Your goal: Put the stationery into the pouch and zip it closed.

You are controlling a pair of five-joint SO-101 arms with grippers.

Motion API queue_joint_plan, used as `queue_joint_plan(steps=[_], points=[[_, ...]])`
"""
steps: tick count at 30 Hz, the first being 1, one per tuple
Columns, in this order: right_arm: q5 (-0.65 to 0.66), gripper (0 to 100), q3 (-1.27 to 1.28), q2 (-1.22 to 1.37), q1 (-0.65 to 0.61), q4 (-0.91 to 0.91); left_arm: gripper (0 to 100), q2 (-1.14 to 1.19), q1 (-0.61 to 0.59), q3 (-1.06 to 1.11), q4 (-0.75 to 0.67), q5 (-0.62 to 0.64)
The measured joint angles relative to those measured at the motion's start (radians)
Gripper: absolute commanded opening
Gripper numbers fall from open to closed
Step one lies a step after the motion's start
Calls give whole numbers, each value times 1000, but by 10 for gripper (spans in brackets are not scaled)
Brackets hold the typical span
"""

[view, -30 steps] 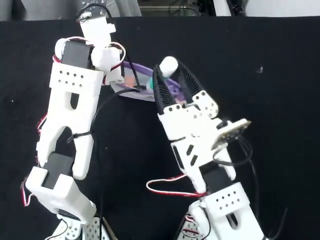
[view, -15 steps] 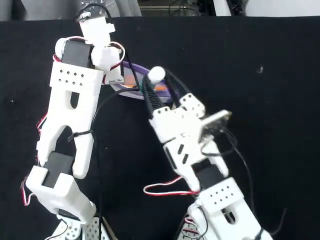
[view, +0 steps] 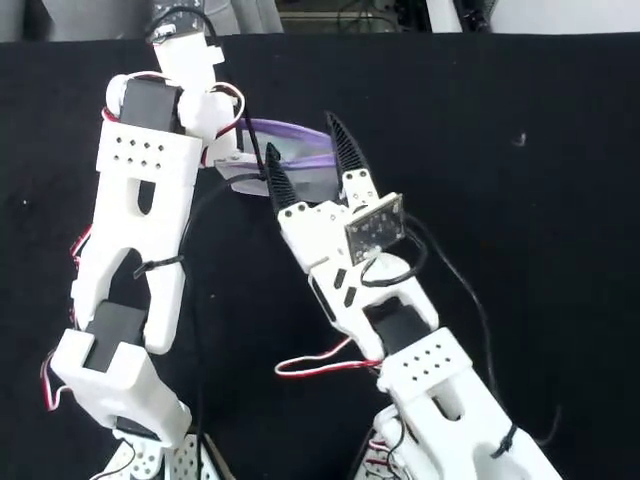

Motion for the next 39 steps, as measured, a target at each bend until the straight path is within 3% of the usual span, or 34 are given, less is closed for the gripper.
queue_joint_plan(steps=[4,11,18,23,26,33,39], points=[[68,262,-26,-129,3,166,30,2,-9,0,0,0],[120,262,-299,-322,3,617,30,6,-29,0,0,0],[150,262,-575,-333,104,954,30,6,-31,0,0,0],[150,262,-629,-239,181,1143,30,6,-32,0,0,0],[137,262,-546,-256,187,1142,30,6,-32,0,0,0],[60,262,-63,-425,187,798,30,8,-71,0,0,0],[55,261,219,-600,187,632,30,8,-77,0,0,0]])
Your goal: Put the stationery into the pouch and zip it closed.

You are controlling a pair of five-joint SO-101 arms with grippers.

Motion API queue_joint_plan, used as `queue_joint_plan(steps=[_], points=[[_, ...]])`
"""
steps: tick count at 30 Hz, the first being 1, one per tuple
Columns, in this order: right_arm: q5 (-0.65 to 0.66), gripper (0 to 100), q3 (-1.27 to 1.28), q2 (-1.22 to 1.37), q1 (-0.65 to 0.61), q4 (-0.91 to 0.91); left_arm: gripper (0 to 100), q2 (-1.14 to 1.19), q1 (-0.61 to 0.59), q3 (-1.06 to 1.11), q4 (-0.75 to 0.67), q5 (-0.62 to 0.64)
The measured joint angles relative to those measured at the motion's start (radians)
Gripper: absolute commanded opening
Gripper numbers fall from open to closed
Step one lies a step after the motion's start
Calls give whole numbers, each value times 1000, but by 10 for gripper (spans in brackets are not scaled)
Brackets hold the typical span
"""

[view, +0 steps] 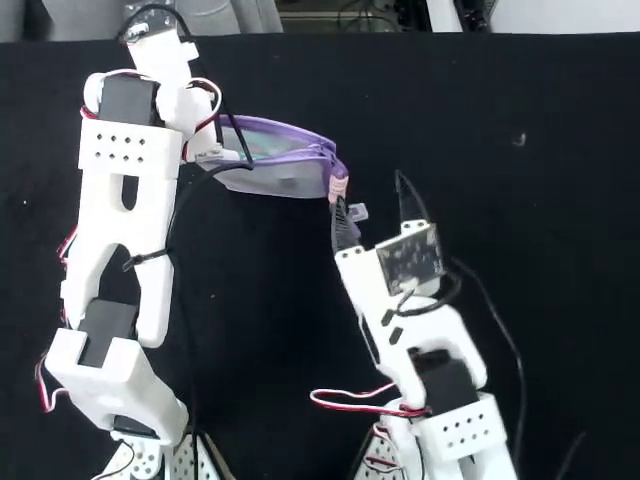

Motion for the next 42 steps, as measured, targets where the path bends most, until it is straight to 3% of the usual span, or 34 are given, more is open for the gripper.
queue_joint_plan(steps=[11,16,19,31,42], points=[[87,260,230,-81,-57,-270,30,0,12,12,0,0],[87,165,230,-81,-58,-322,30,-5,46,32,-6,-2],[77,125,192,69,-60,-330,30,-5,49,32,-9,-2],[26,123,-31,600,9,-477,30,-5,49,32,-9,-2],[26,124,-51,595,9,-489,30,-5,49,32,-9,-2]])
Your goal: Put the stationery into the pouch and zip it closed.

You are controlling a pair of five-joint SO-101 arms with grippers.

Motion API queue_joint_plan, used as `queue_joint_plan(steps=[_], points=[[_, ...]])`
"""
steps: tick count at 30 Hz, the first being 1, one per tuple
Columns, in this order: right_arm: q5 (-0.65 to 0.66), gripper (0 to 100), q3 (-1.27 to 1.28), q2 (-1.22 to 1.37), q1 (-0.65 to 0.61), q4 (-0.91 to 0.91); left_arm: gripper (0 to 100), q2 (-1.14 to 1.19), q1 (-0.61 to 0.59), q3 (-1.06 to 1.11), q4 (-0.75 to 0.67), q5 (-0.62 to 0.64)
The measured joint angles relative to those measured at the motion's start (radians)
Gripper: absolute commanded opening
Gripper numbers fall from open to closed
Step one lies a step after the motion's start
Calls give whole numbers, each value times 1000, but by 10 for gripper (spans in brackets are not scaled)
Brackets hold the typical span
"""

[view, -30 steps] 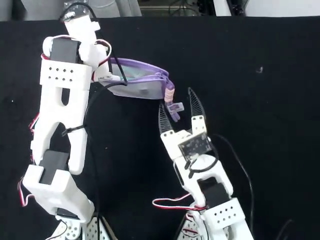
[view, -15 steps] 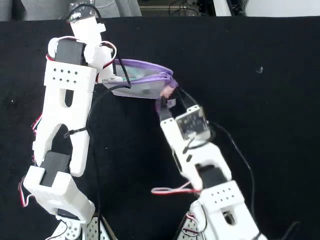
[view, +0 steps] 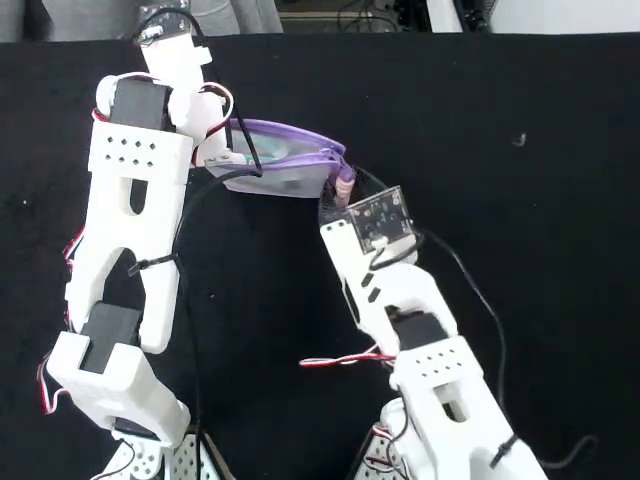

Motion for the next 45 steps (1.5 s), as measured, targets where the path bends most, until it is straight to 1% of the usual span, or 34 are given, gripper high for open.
queue_joint_plan(steps=[4,9,22,24,26,27,28,38,40,43,45], points=[[0,125,51,-103,0,3,30,0,0,0,0,0],[0,121,55,-193,0,101,30,0,0,0,0,0],[0,119,55,-201,0,115,30,0,0,0,0,0],[0,87,55,-201,0,115,30,0,0,0,0,0],[0,16,55,-201,2,115,30,0,0,0,0,0],[0,9,55,-201,5,115,30,0,0,0,0,0],[0,23,55,-201,5,115,30,0,0,0,0,0],[0,11,54,-201,6,118,35,0,0,0,0,0],[0,11,38,-203,6,150,75,0,0,0,0,0],[0,11,-35,-201,6,258,183,0,0,0,0,-11],[0,11,-104,-201,6,348,205,0,0,0,0,-17]])
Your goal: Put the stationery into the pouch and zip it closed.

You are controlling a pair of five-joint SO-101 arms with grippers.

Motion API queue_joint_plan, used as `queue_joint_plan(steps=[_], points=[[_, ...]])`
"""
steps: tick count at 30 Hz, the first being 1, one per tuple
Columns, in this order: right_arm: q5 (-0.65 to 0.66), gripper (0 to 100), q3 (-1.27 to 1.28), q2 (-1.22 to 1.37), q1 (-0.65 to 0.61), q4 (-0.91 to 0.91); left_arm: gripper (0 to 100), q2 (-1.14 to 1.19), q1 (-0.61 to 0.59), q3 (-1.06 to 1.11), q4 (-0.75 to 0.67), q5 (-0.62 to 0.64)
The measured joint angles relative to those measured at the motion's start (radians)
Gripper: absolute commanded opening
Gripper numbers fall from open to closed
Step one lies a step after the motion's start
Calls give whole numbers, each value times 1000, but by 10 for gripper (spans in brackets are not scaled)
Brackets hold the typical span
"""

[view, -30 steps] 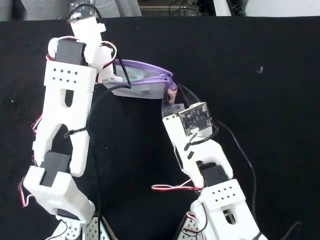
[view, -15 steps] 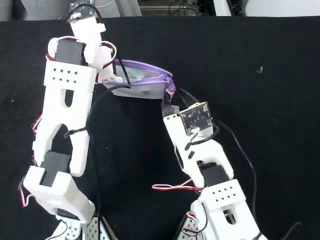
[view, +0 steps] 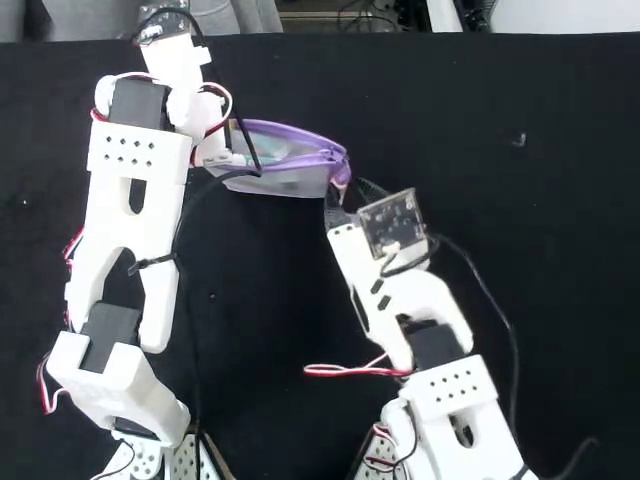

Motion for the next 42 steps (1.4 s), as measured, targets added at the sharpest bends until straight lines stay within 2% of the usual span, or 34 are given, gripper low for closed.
queue_joint_plan(steps=[7,14,21,27,33,38,42], points=[[2,11,-244,0,0,241,211,6,2,-89,0,-6],[29,11,-486,52,-2,404,207,6,6,-324,40,51],[48,11,-873,384,46,592,206,5,15,-497,40,54],[106,11,-1367,730,103,835,206,5,15,-505,40,54],[164,20,-1877,1036,150,1152,206,5,6,-505,43,54],[252,142,-2110,1172,209,1419,206,5,-87,-491,43,54],[264,247,-2104,1185,267,1464,209,5,-153,-388,43,54]])
